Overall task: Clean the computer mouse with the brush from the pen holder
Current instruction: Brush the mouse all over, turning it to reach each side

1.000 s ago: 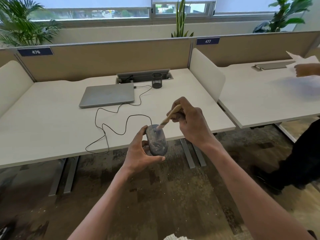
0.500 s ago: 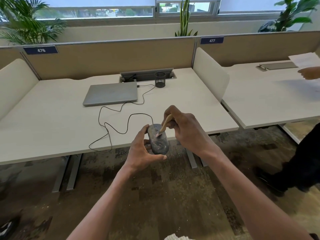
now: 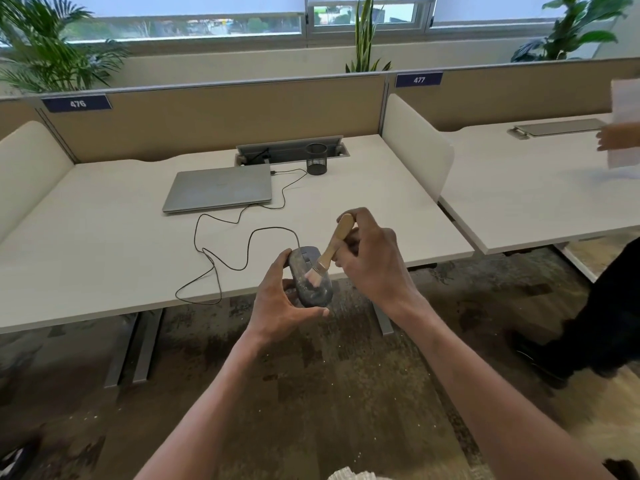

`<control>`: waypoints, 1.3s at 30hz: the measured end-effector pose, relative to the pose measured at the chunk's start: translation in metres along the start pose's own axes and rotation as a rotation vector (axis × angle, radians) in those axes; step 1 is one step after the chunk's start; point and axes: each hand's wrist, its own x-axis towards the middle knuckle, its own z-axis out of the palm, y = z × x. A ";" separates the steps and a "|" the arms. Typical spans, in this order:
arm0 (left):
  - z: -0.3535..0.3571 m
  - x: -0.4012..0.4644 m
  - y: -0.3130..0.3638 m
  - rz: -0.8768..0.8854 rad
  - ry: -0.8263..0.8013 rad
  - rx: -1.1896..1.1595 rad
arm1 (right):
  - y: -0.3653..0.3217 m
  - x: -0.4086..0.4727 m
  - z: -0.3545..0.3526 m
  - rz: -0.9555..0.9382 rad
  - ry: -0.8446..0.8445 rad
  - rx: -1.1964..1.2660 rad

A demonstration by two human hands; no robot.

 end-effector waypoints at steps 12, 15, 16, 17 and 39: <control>-0.007 -0.007 -0.001 0.009 0.027 0.019 | 0.002 0.005 0.001 0.092 0.149 0.026; -0.009 -0.007 0.001 0.004 0.022 0.011 | 0.002 0.006 0.005 0.112 0.138 0.044; -0.010 -0.008 0.001 0.003 0.024 0.009 | 0.004 0.006 0.005 0.130 0.138 0.034; -0.010 -0.009 0.000 0.005 0.027 0.009 | 0.007 0.006 0.005 0.145 0.143 0.012; -0.020 0.003 -0.003 -0.041 0.064 0.036 | 0.005 0.008 -0.002 -0.139 -0.005 0.085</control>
